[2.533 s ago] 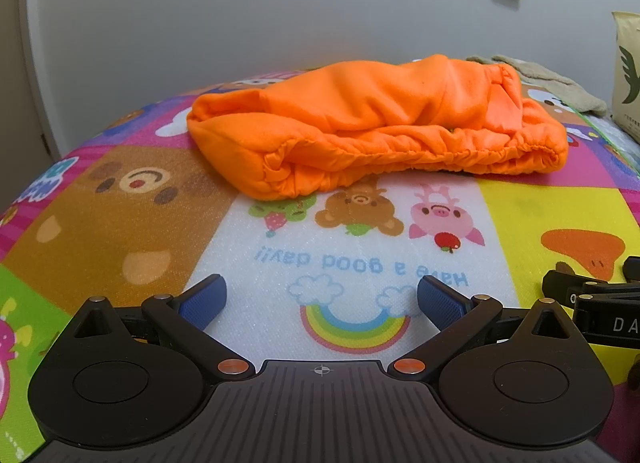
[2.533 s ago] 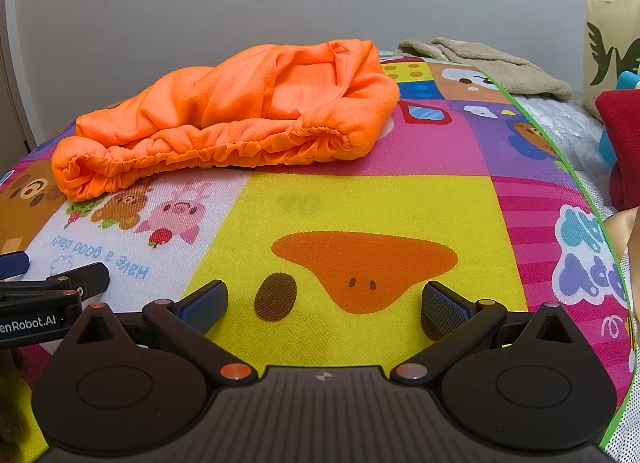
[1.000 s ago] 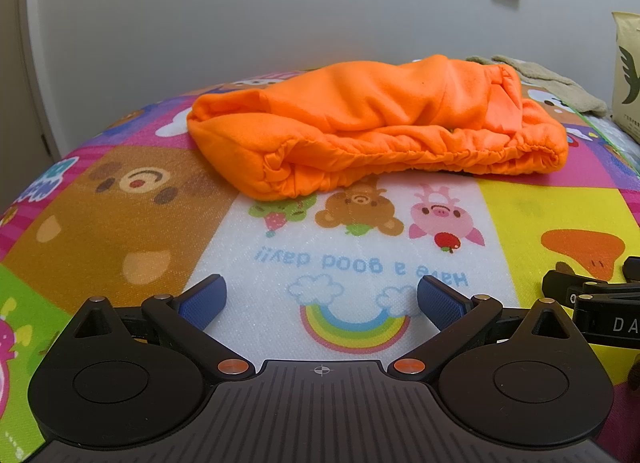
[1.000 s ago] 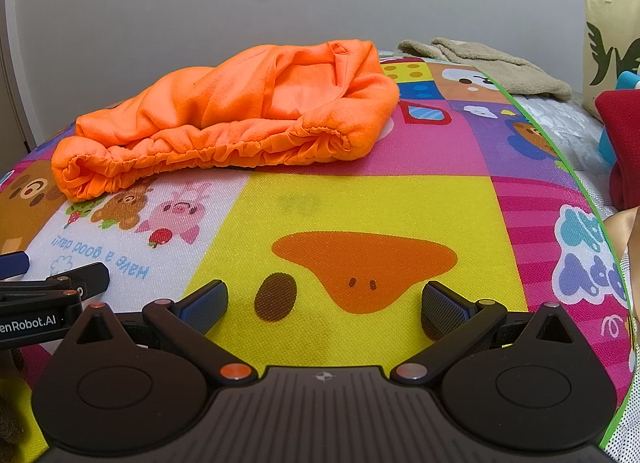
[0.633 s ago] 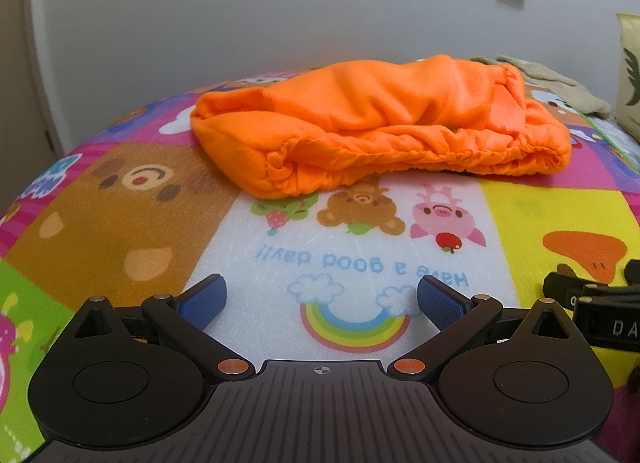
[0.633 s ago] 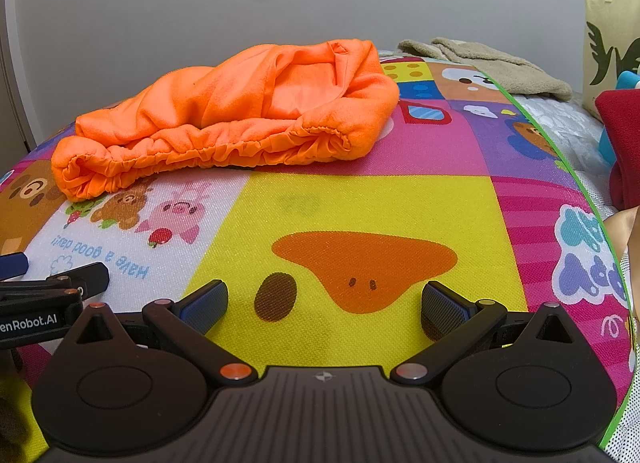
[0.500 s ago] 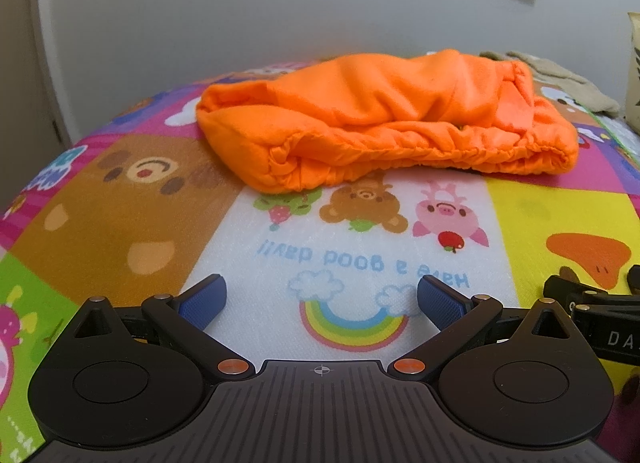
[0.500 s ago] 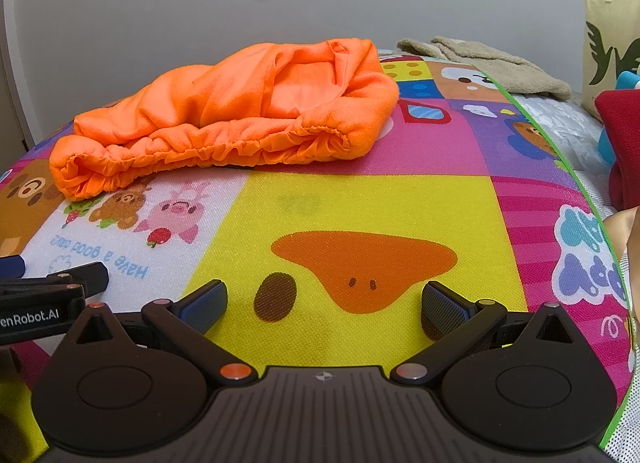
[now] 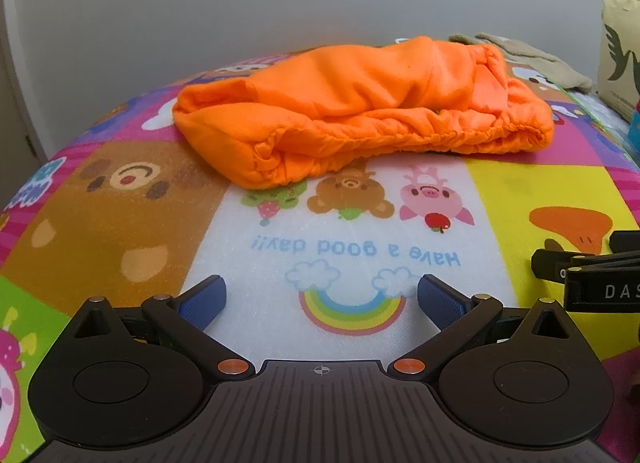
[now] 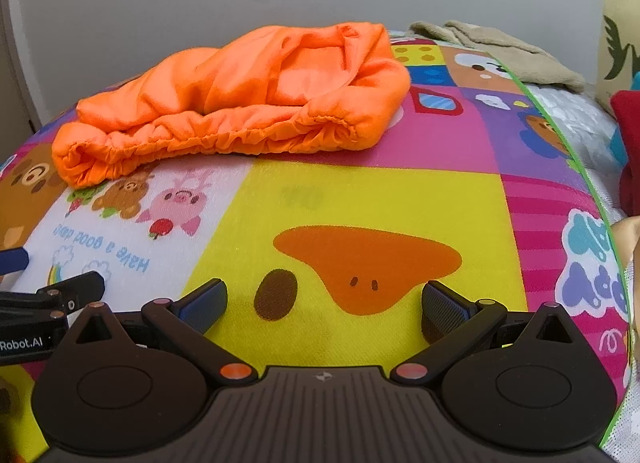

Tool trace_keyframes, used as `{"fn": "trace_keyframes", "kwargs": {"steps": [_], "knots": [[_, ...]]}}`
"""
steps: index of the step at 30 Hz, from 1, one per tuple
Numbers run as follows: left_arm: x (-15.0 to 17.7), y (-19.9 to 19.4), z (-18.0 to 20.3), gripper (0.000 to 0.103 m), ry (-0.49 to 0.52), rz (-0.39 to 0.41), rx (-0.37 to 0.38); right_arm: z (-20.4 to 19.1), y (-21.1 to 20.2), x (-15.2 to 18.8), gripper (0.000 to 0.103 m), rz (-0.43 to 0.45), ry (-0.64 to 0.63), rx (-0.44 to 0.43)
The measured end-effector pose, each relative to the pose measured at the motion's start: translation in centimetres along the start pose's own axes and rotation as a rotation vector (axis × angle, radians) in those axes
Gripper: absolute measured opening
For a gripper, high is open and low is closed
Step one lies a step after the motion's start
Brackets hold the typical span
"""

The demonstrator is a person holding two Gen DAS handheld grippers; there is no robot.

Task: Fold clothes

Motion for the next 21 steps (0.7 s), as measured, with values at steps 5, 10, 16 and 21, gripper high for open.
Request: {"fn": "trace_keyframes", "kwargs": {"steps": [5,10,16,21], "knots": [[-0.1,-0.1,-0.2,0.103,0.032,-0.007,0.031,0.0,-0.4,0.0,0.103,0.005,-0.062,-0.051],[-3.2,-1.1,-2.8,0.103,0.079,0.055,0.001,1.3,-2.7,-4.4,0.103,0.174,-0.146,0.032],[-7.8,2.9,-5.4,0.103,0.185,0.065,-0.138,0.5,0.8,-9.2,0.103,0.27,-0.365,0.278],[-10.6,4.9,-8.6,0.103,0.168,0.108,-0.236,1.1,3.5,-11.3,0.103,0.314,-0.479,0.48]]}}
Point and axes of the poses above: each gripper's, at about its wrist camera, not at the fingertips, and y roughly the way its jaws point, z to its right, x to its underside, the point moved 9 cm from there along y, roughly the way its jaws point, and after that the axes turned 10 degrees about -z, right-handed, at the moved point
